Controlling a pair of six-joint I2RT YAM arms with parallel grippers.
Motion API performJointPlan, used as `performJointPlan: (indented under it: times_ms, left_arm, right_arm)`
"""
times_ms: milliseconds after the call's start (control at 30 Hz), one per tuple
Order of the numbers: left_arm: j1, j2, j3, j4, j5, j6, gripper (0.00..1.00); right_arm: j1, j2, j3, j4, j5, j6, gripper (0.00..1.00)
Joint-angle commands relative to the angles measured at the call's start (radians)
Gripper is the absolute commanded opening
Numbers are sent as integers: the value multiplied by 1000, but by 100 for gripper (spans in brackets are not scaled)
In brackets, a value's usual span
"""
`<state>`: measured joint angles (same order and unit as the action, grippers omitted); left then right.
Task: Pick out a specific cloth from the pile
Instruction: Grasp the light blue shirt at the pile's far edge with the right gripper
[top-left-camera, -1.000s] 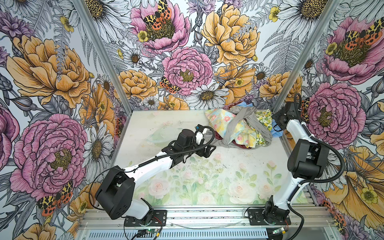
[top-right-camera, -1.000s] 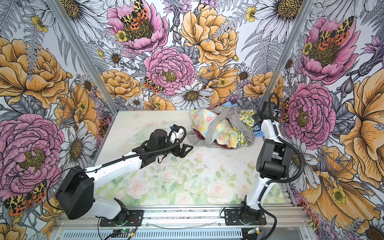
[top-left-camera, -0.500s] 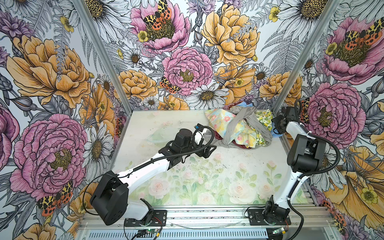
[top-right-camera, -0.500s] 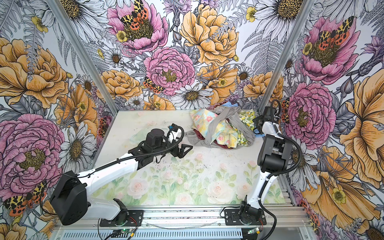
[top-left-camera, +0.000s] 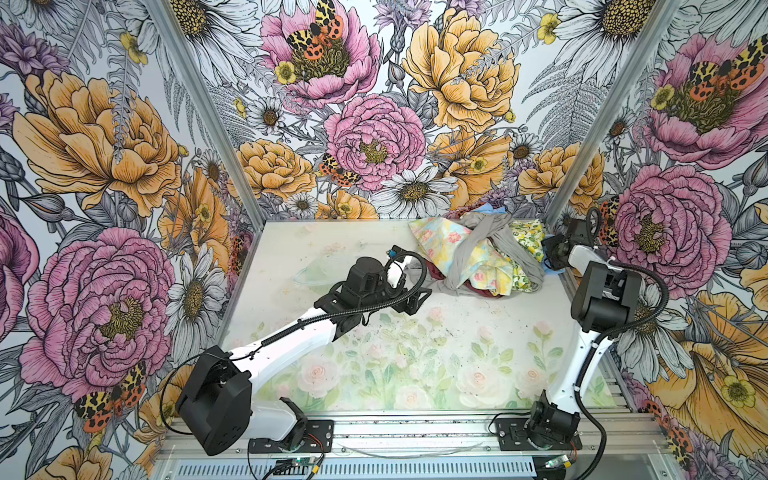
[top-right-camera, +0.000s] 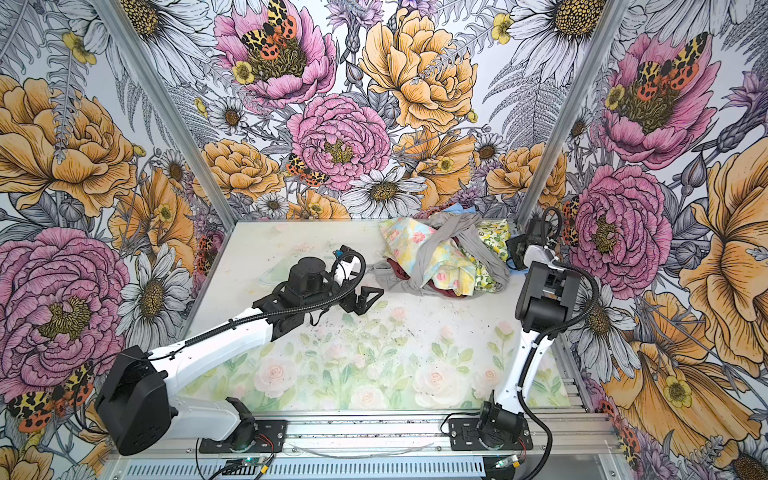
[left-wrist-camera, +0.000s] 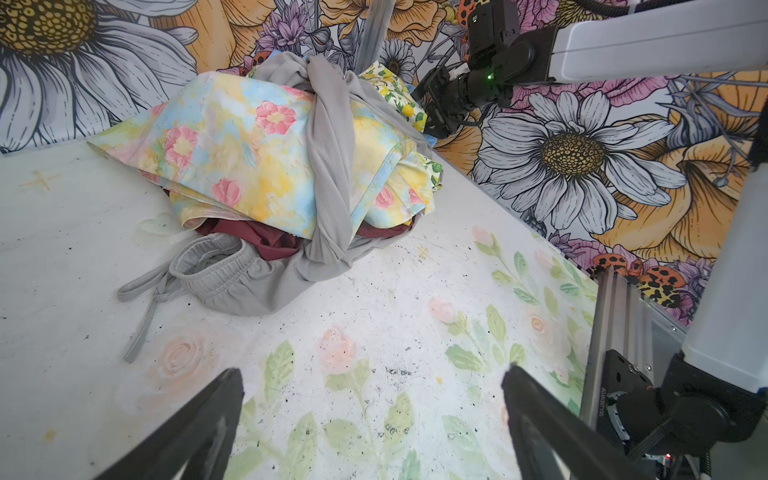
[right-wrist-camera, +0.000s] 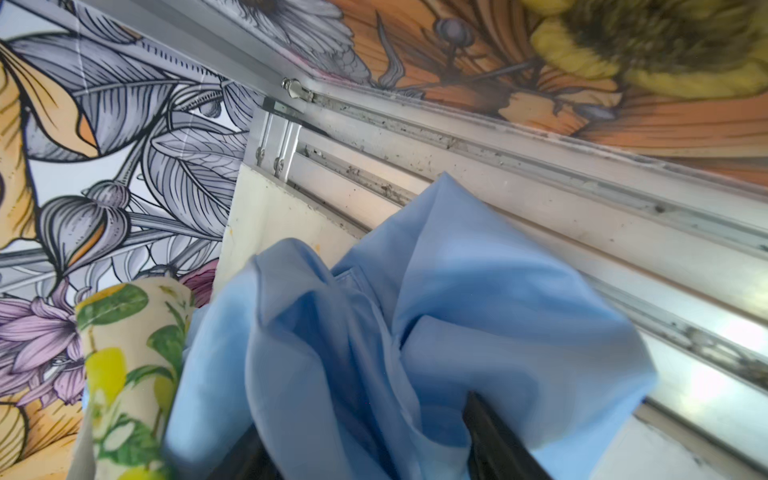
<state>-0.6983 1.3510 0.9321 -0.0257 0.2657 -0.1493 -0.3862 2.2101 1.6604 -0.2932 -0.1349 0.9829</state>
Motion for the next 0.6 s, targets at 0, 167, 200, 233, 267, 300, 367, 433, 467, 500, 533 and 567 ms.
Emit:
performJointPlan:
  times_ms: [0,167,200,233,267,300,367,433,467,500,533,567]
  left_arm:
    - [2,-17,-13,18,-19,16,98]
    - [11,-18,-12,21,-15,8,98]
    - [11,-19,-12,21,-17,8,98]
    - [11,-20,-13,21,-17,7,98]
    - [12,-22,-13,21,-18,8,98]
    - [12,-23,-13,20,-18,4,98]
    - [14,-27,-14,23,-18,3,98]
    - [15,-27,-14,23,-21,3,98]
    - [15,-27,-15,23,-20,2,98]
    - [16,-27,-14,23,-21,3,98]
    - [17,-27,-15,23,-22,3,98]
    - [18,-26,-15,23,-23,2,98]
  right_arm:
    - [6,9,39,51,-9,43,21]
    - [7,-60,4,103,25,49,0]
    - [6,-78,-1,107,30,49,0]
    - [6,-91,-4,108,32,48,0]
    - [6,-106,-5,109,31,46,0]
    - [6,-119,-4,112,27,39,0]
    - [8,-142,4,112,24,25,0]
    - [11,-174,6,114,31,20,0]
    - [14,-188,14,112,35,10,0]
    - [17,-202,25,114,37,2,0]
    - [20,-214,36,113,38,-3,0]
    - [25,-227,50,113,40,-8,0]
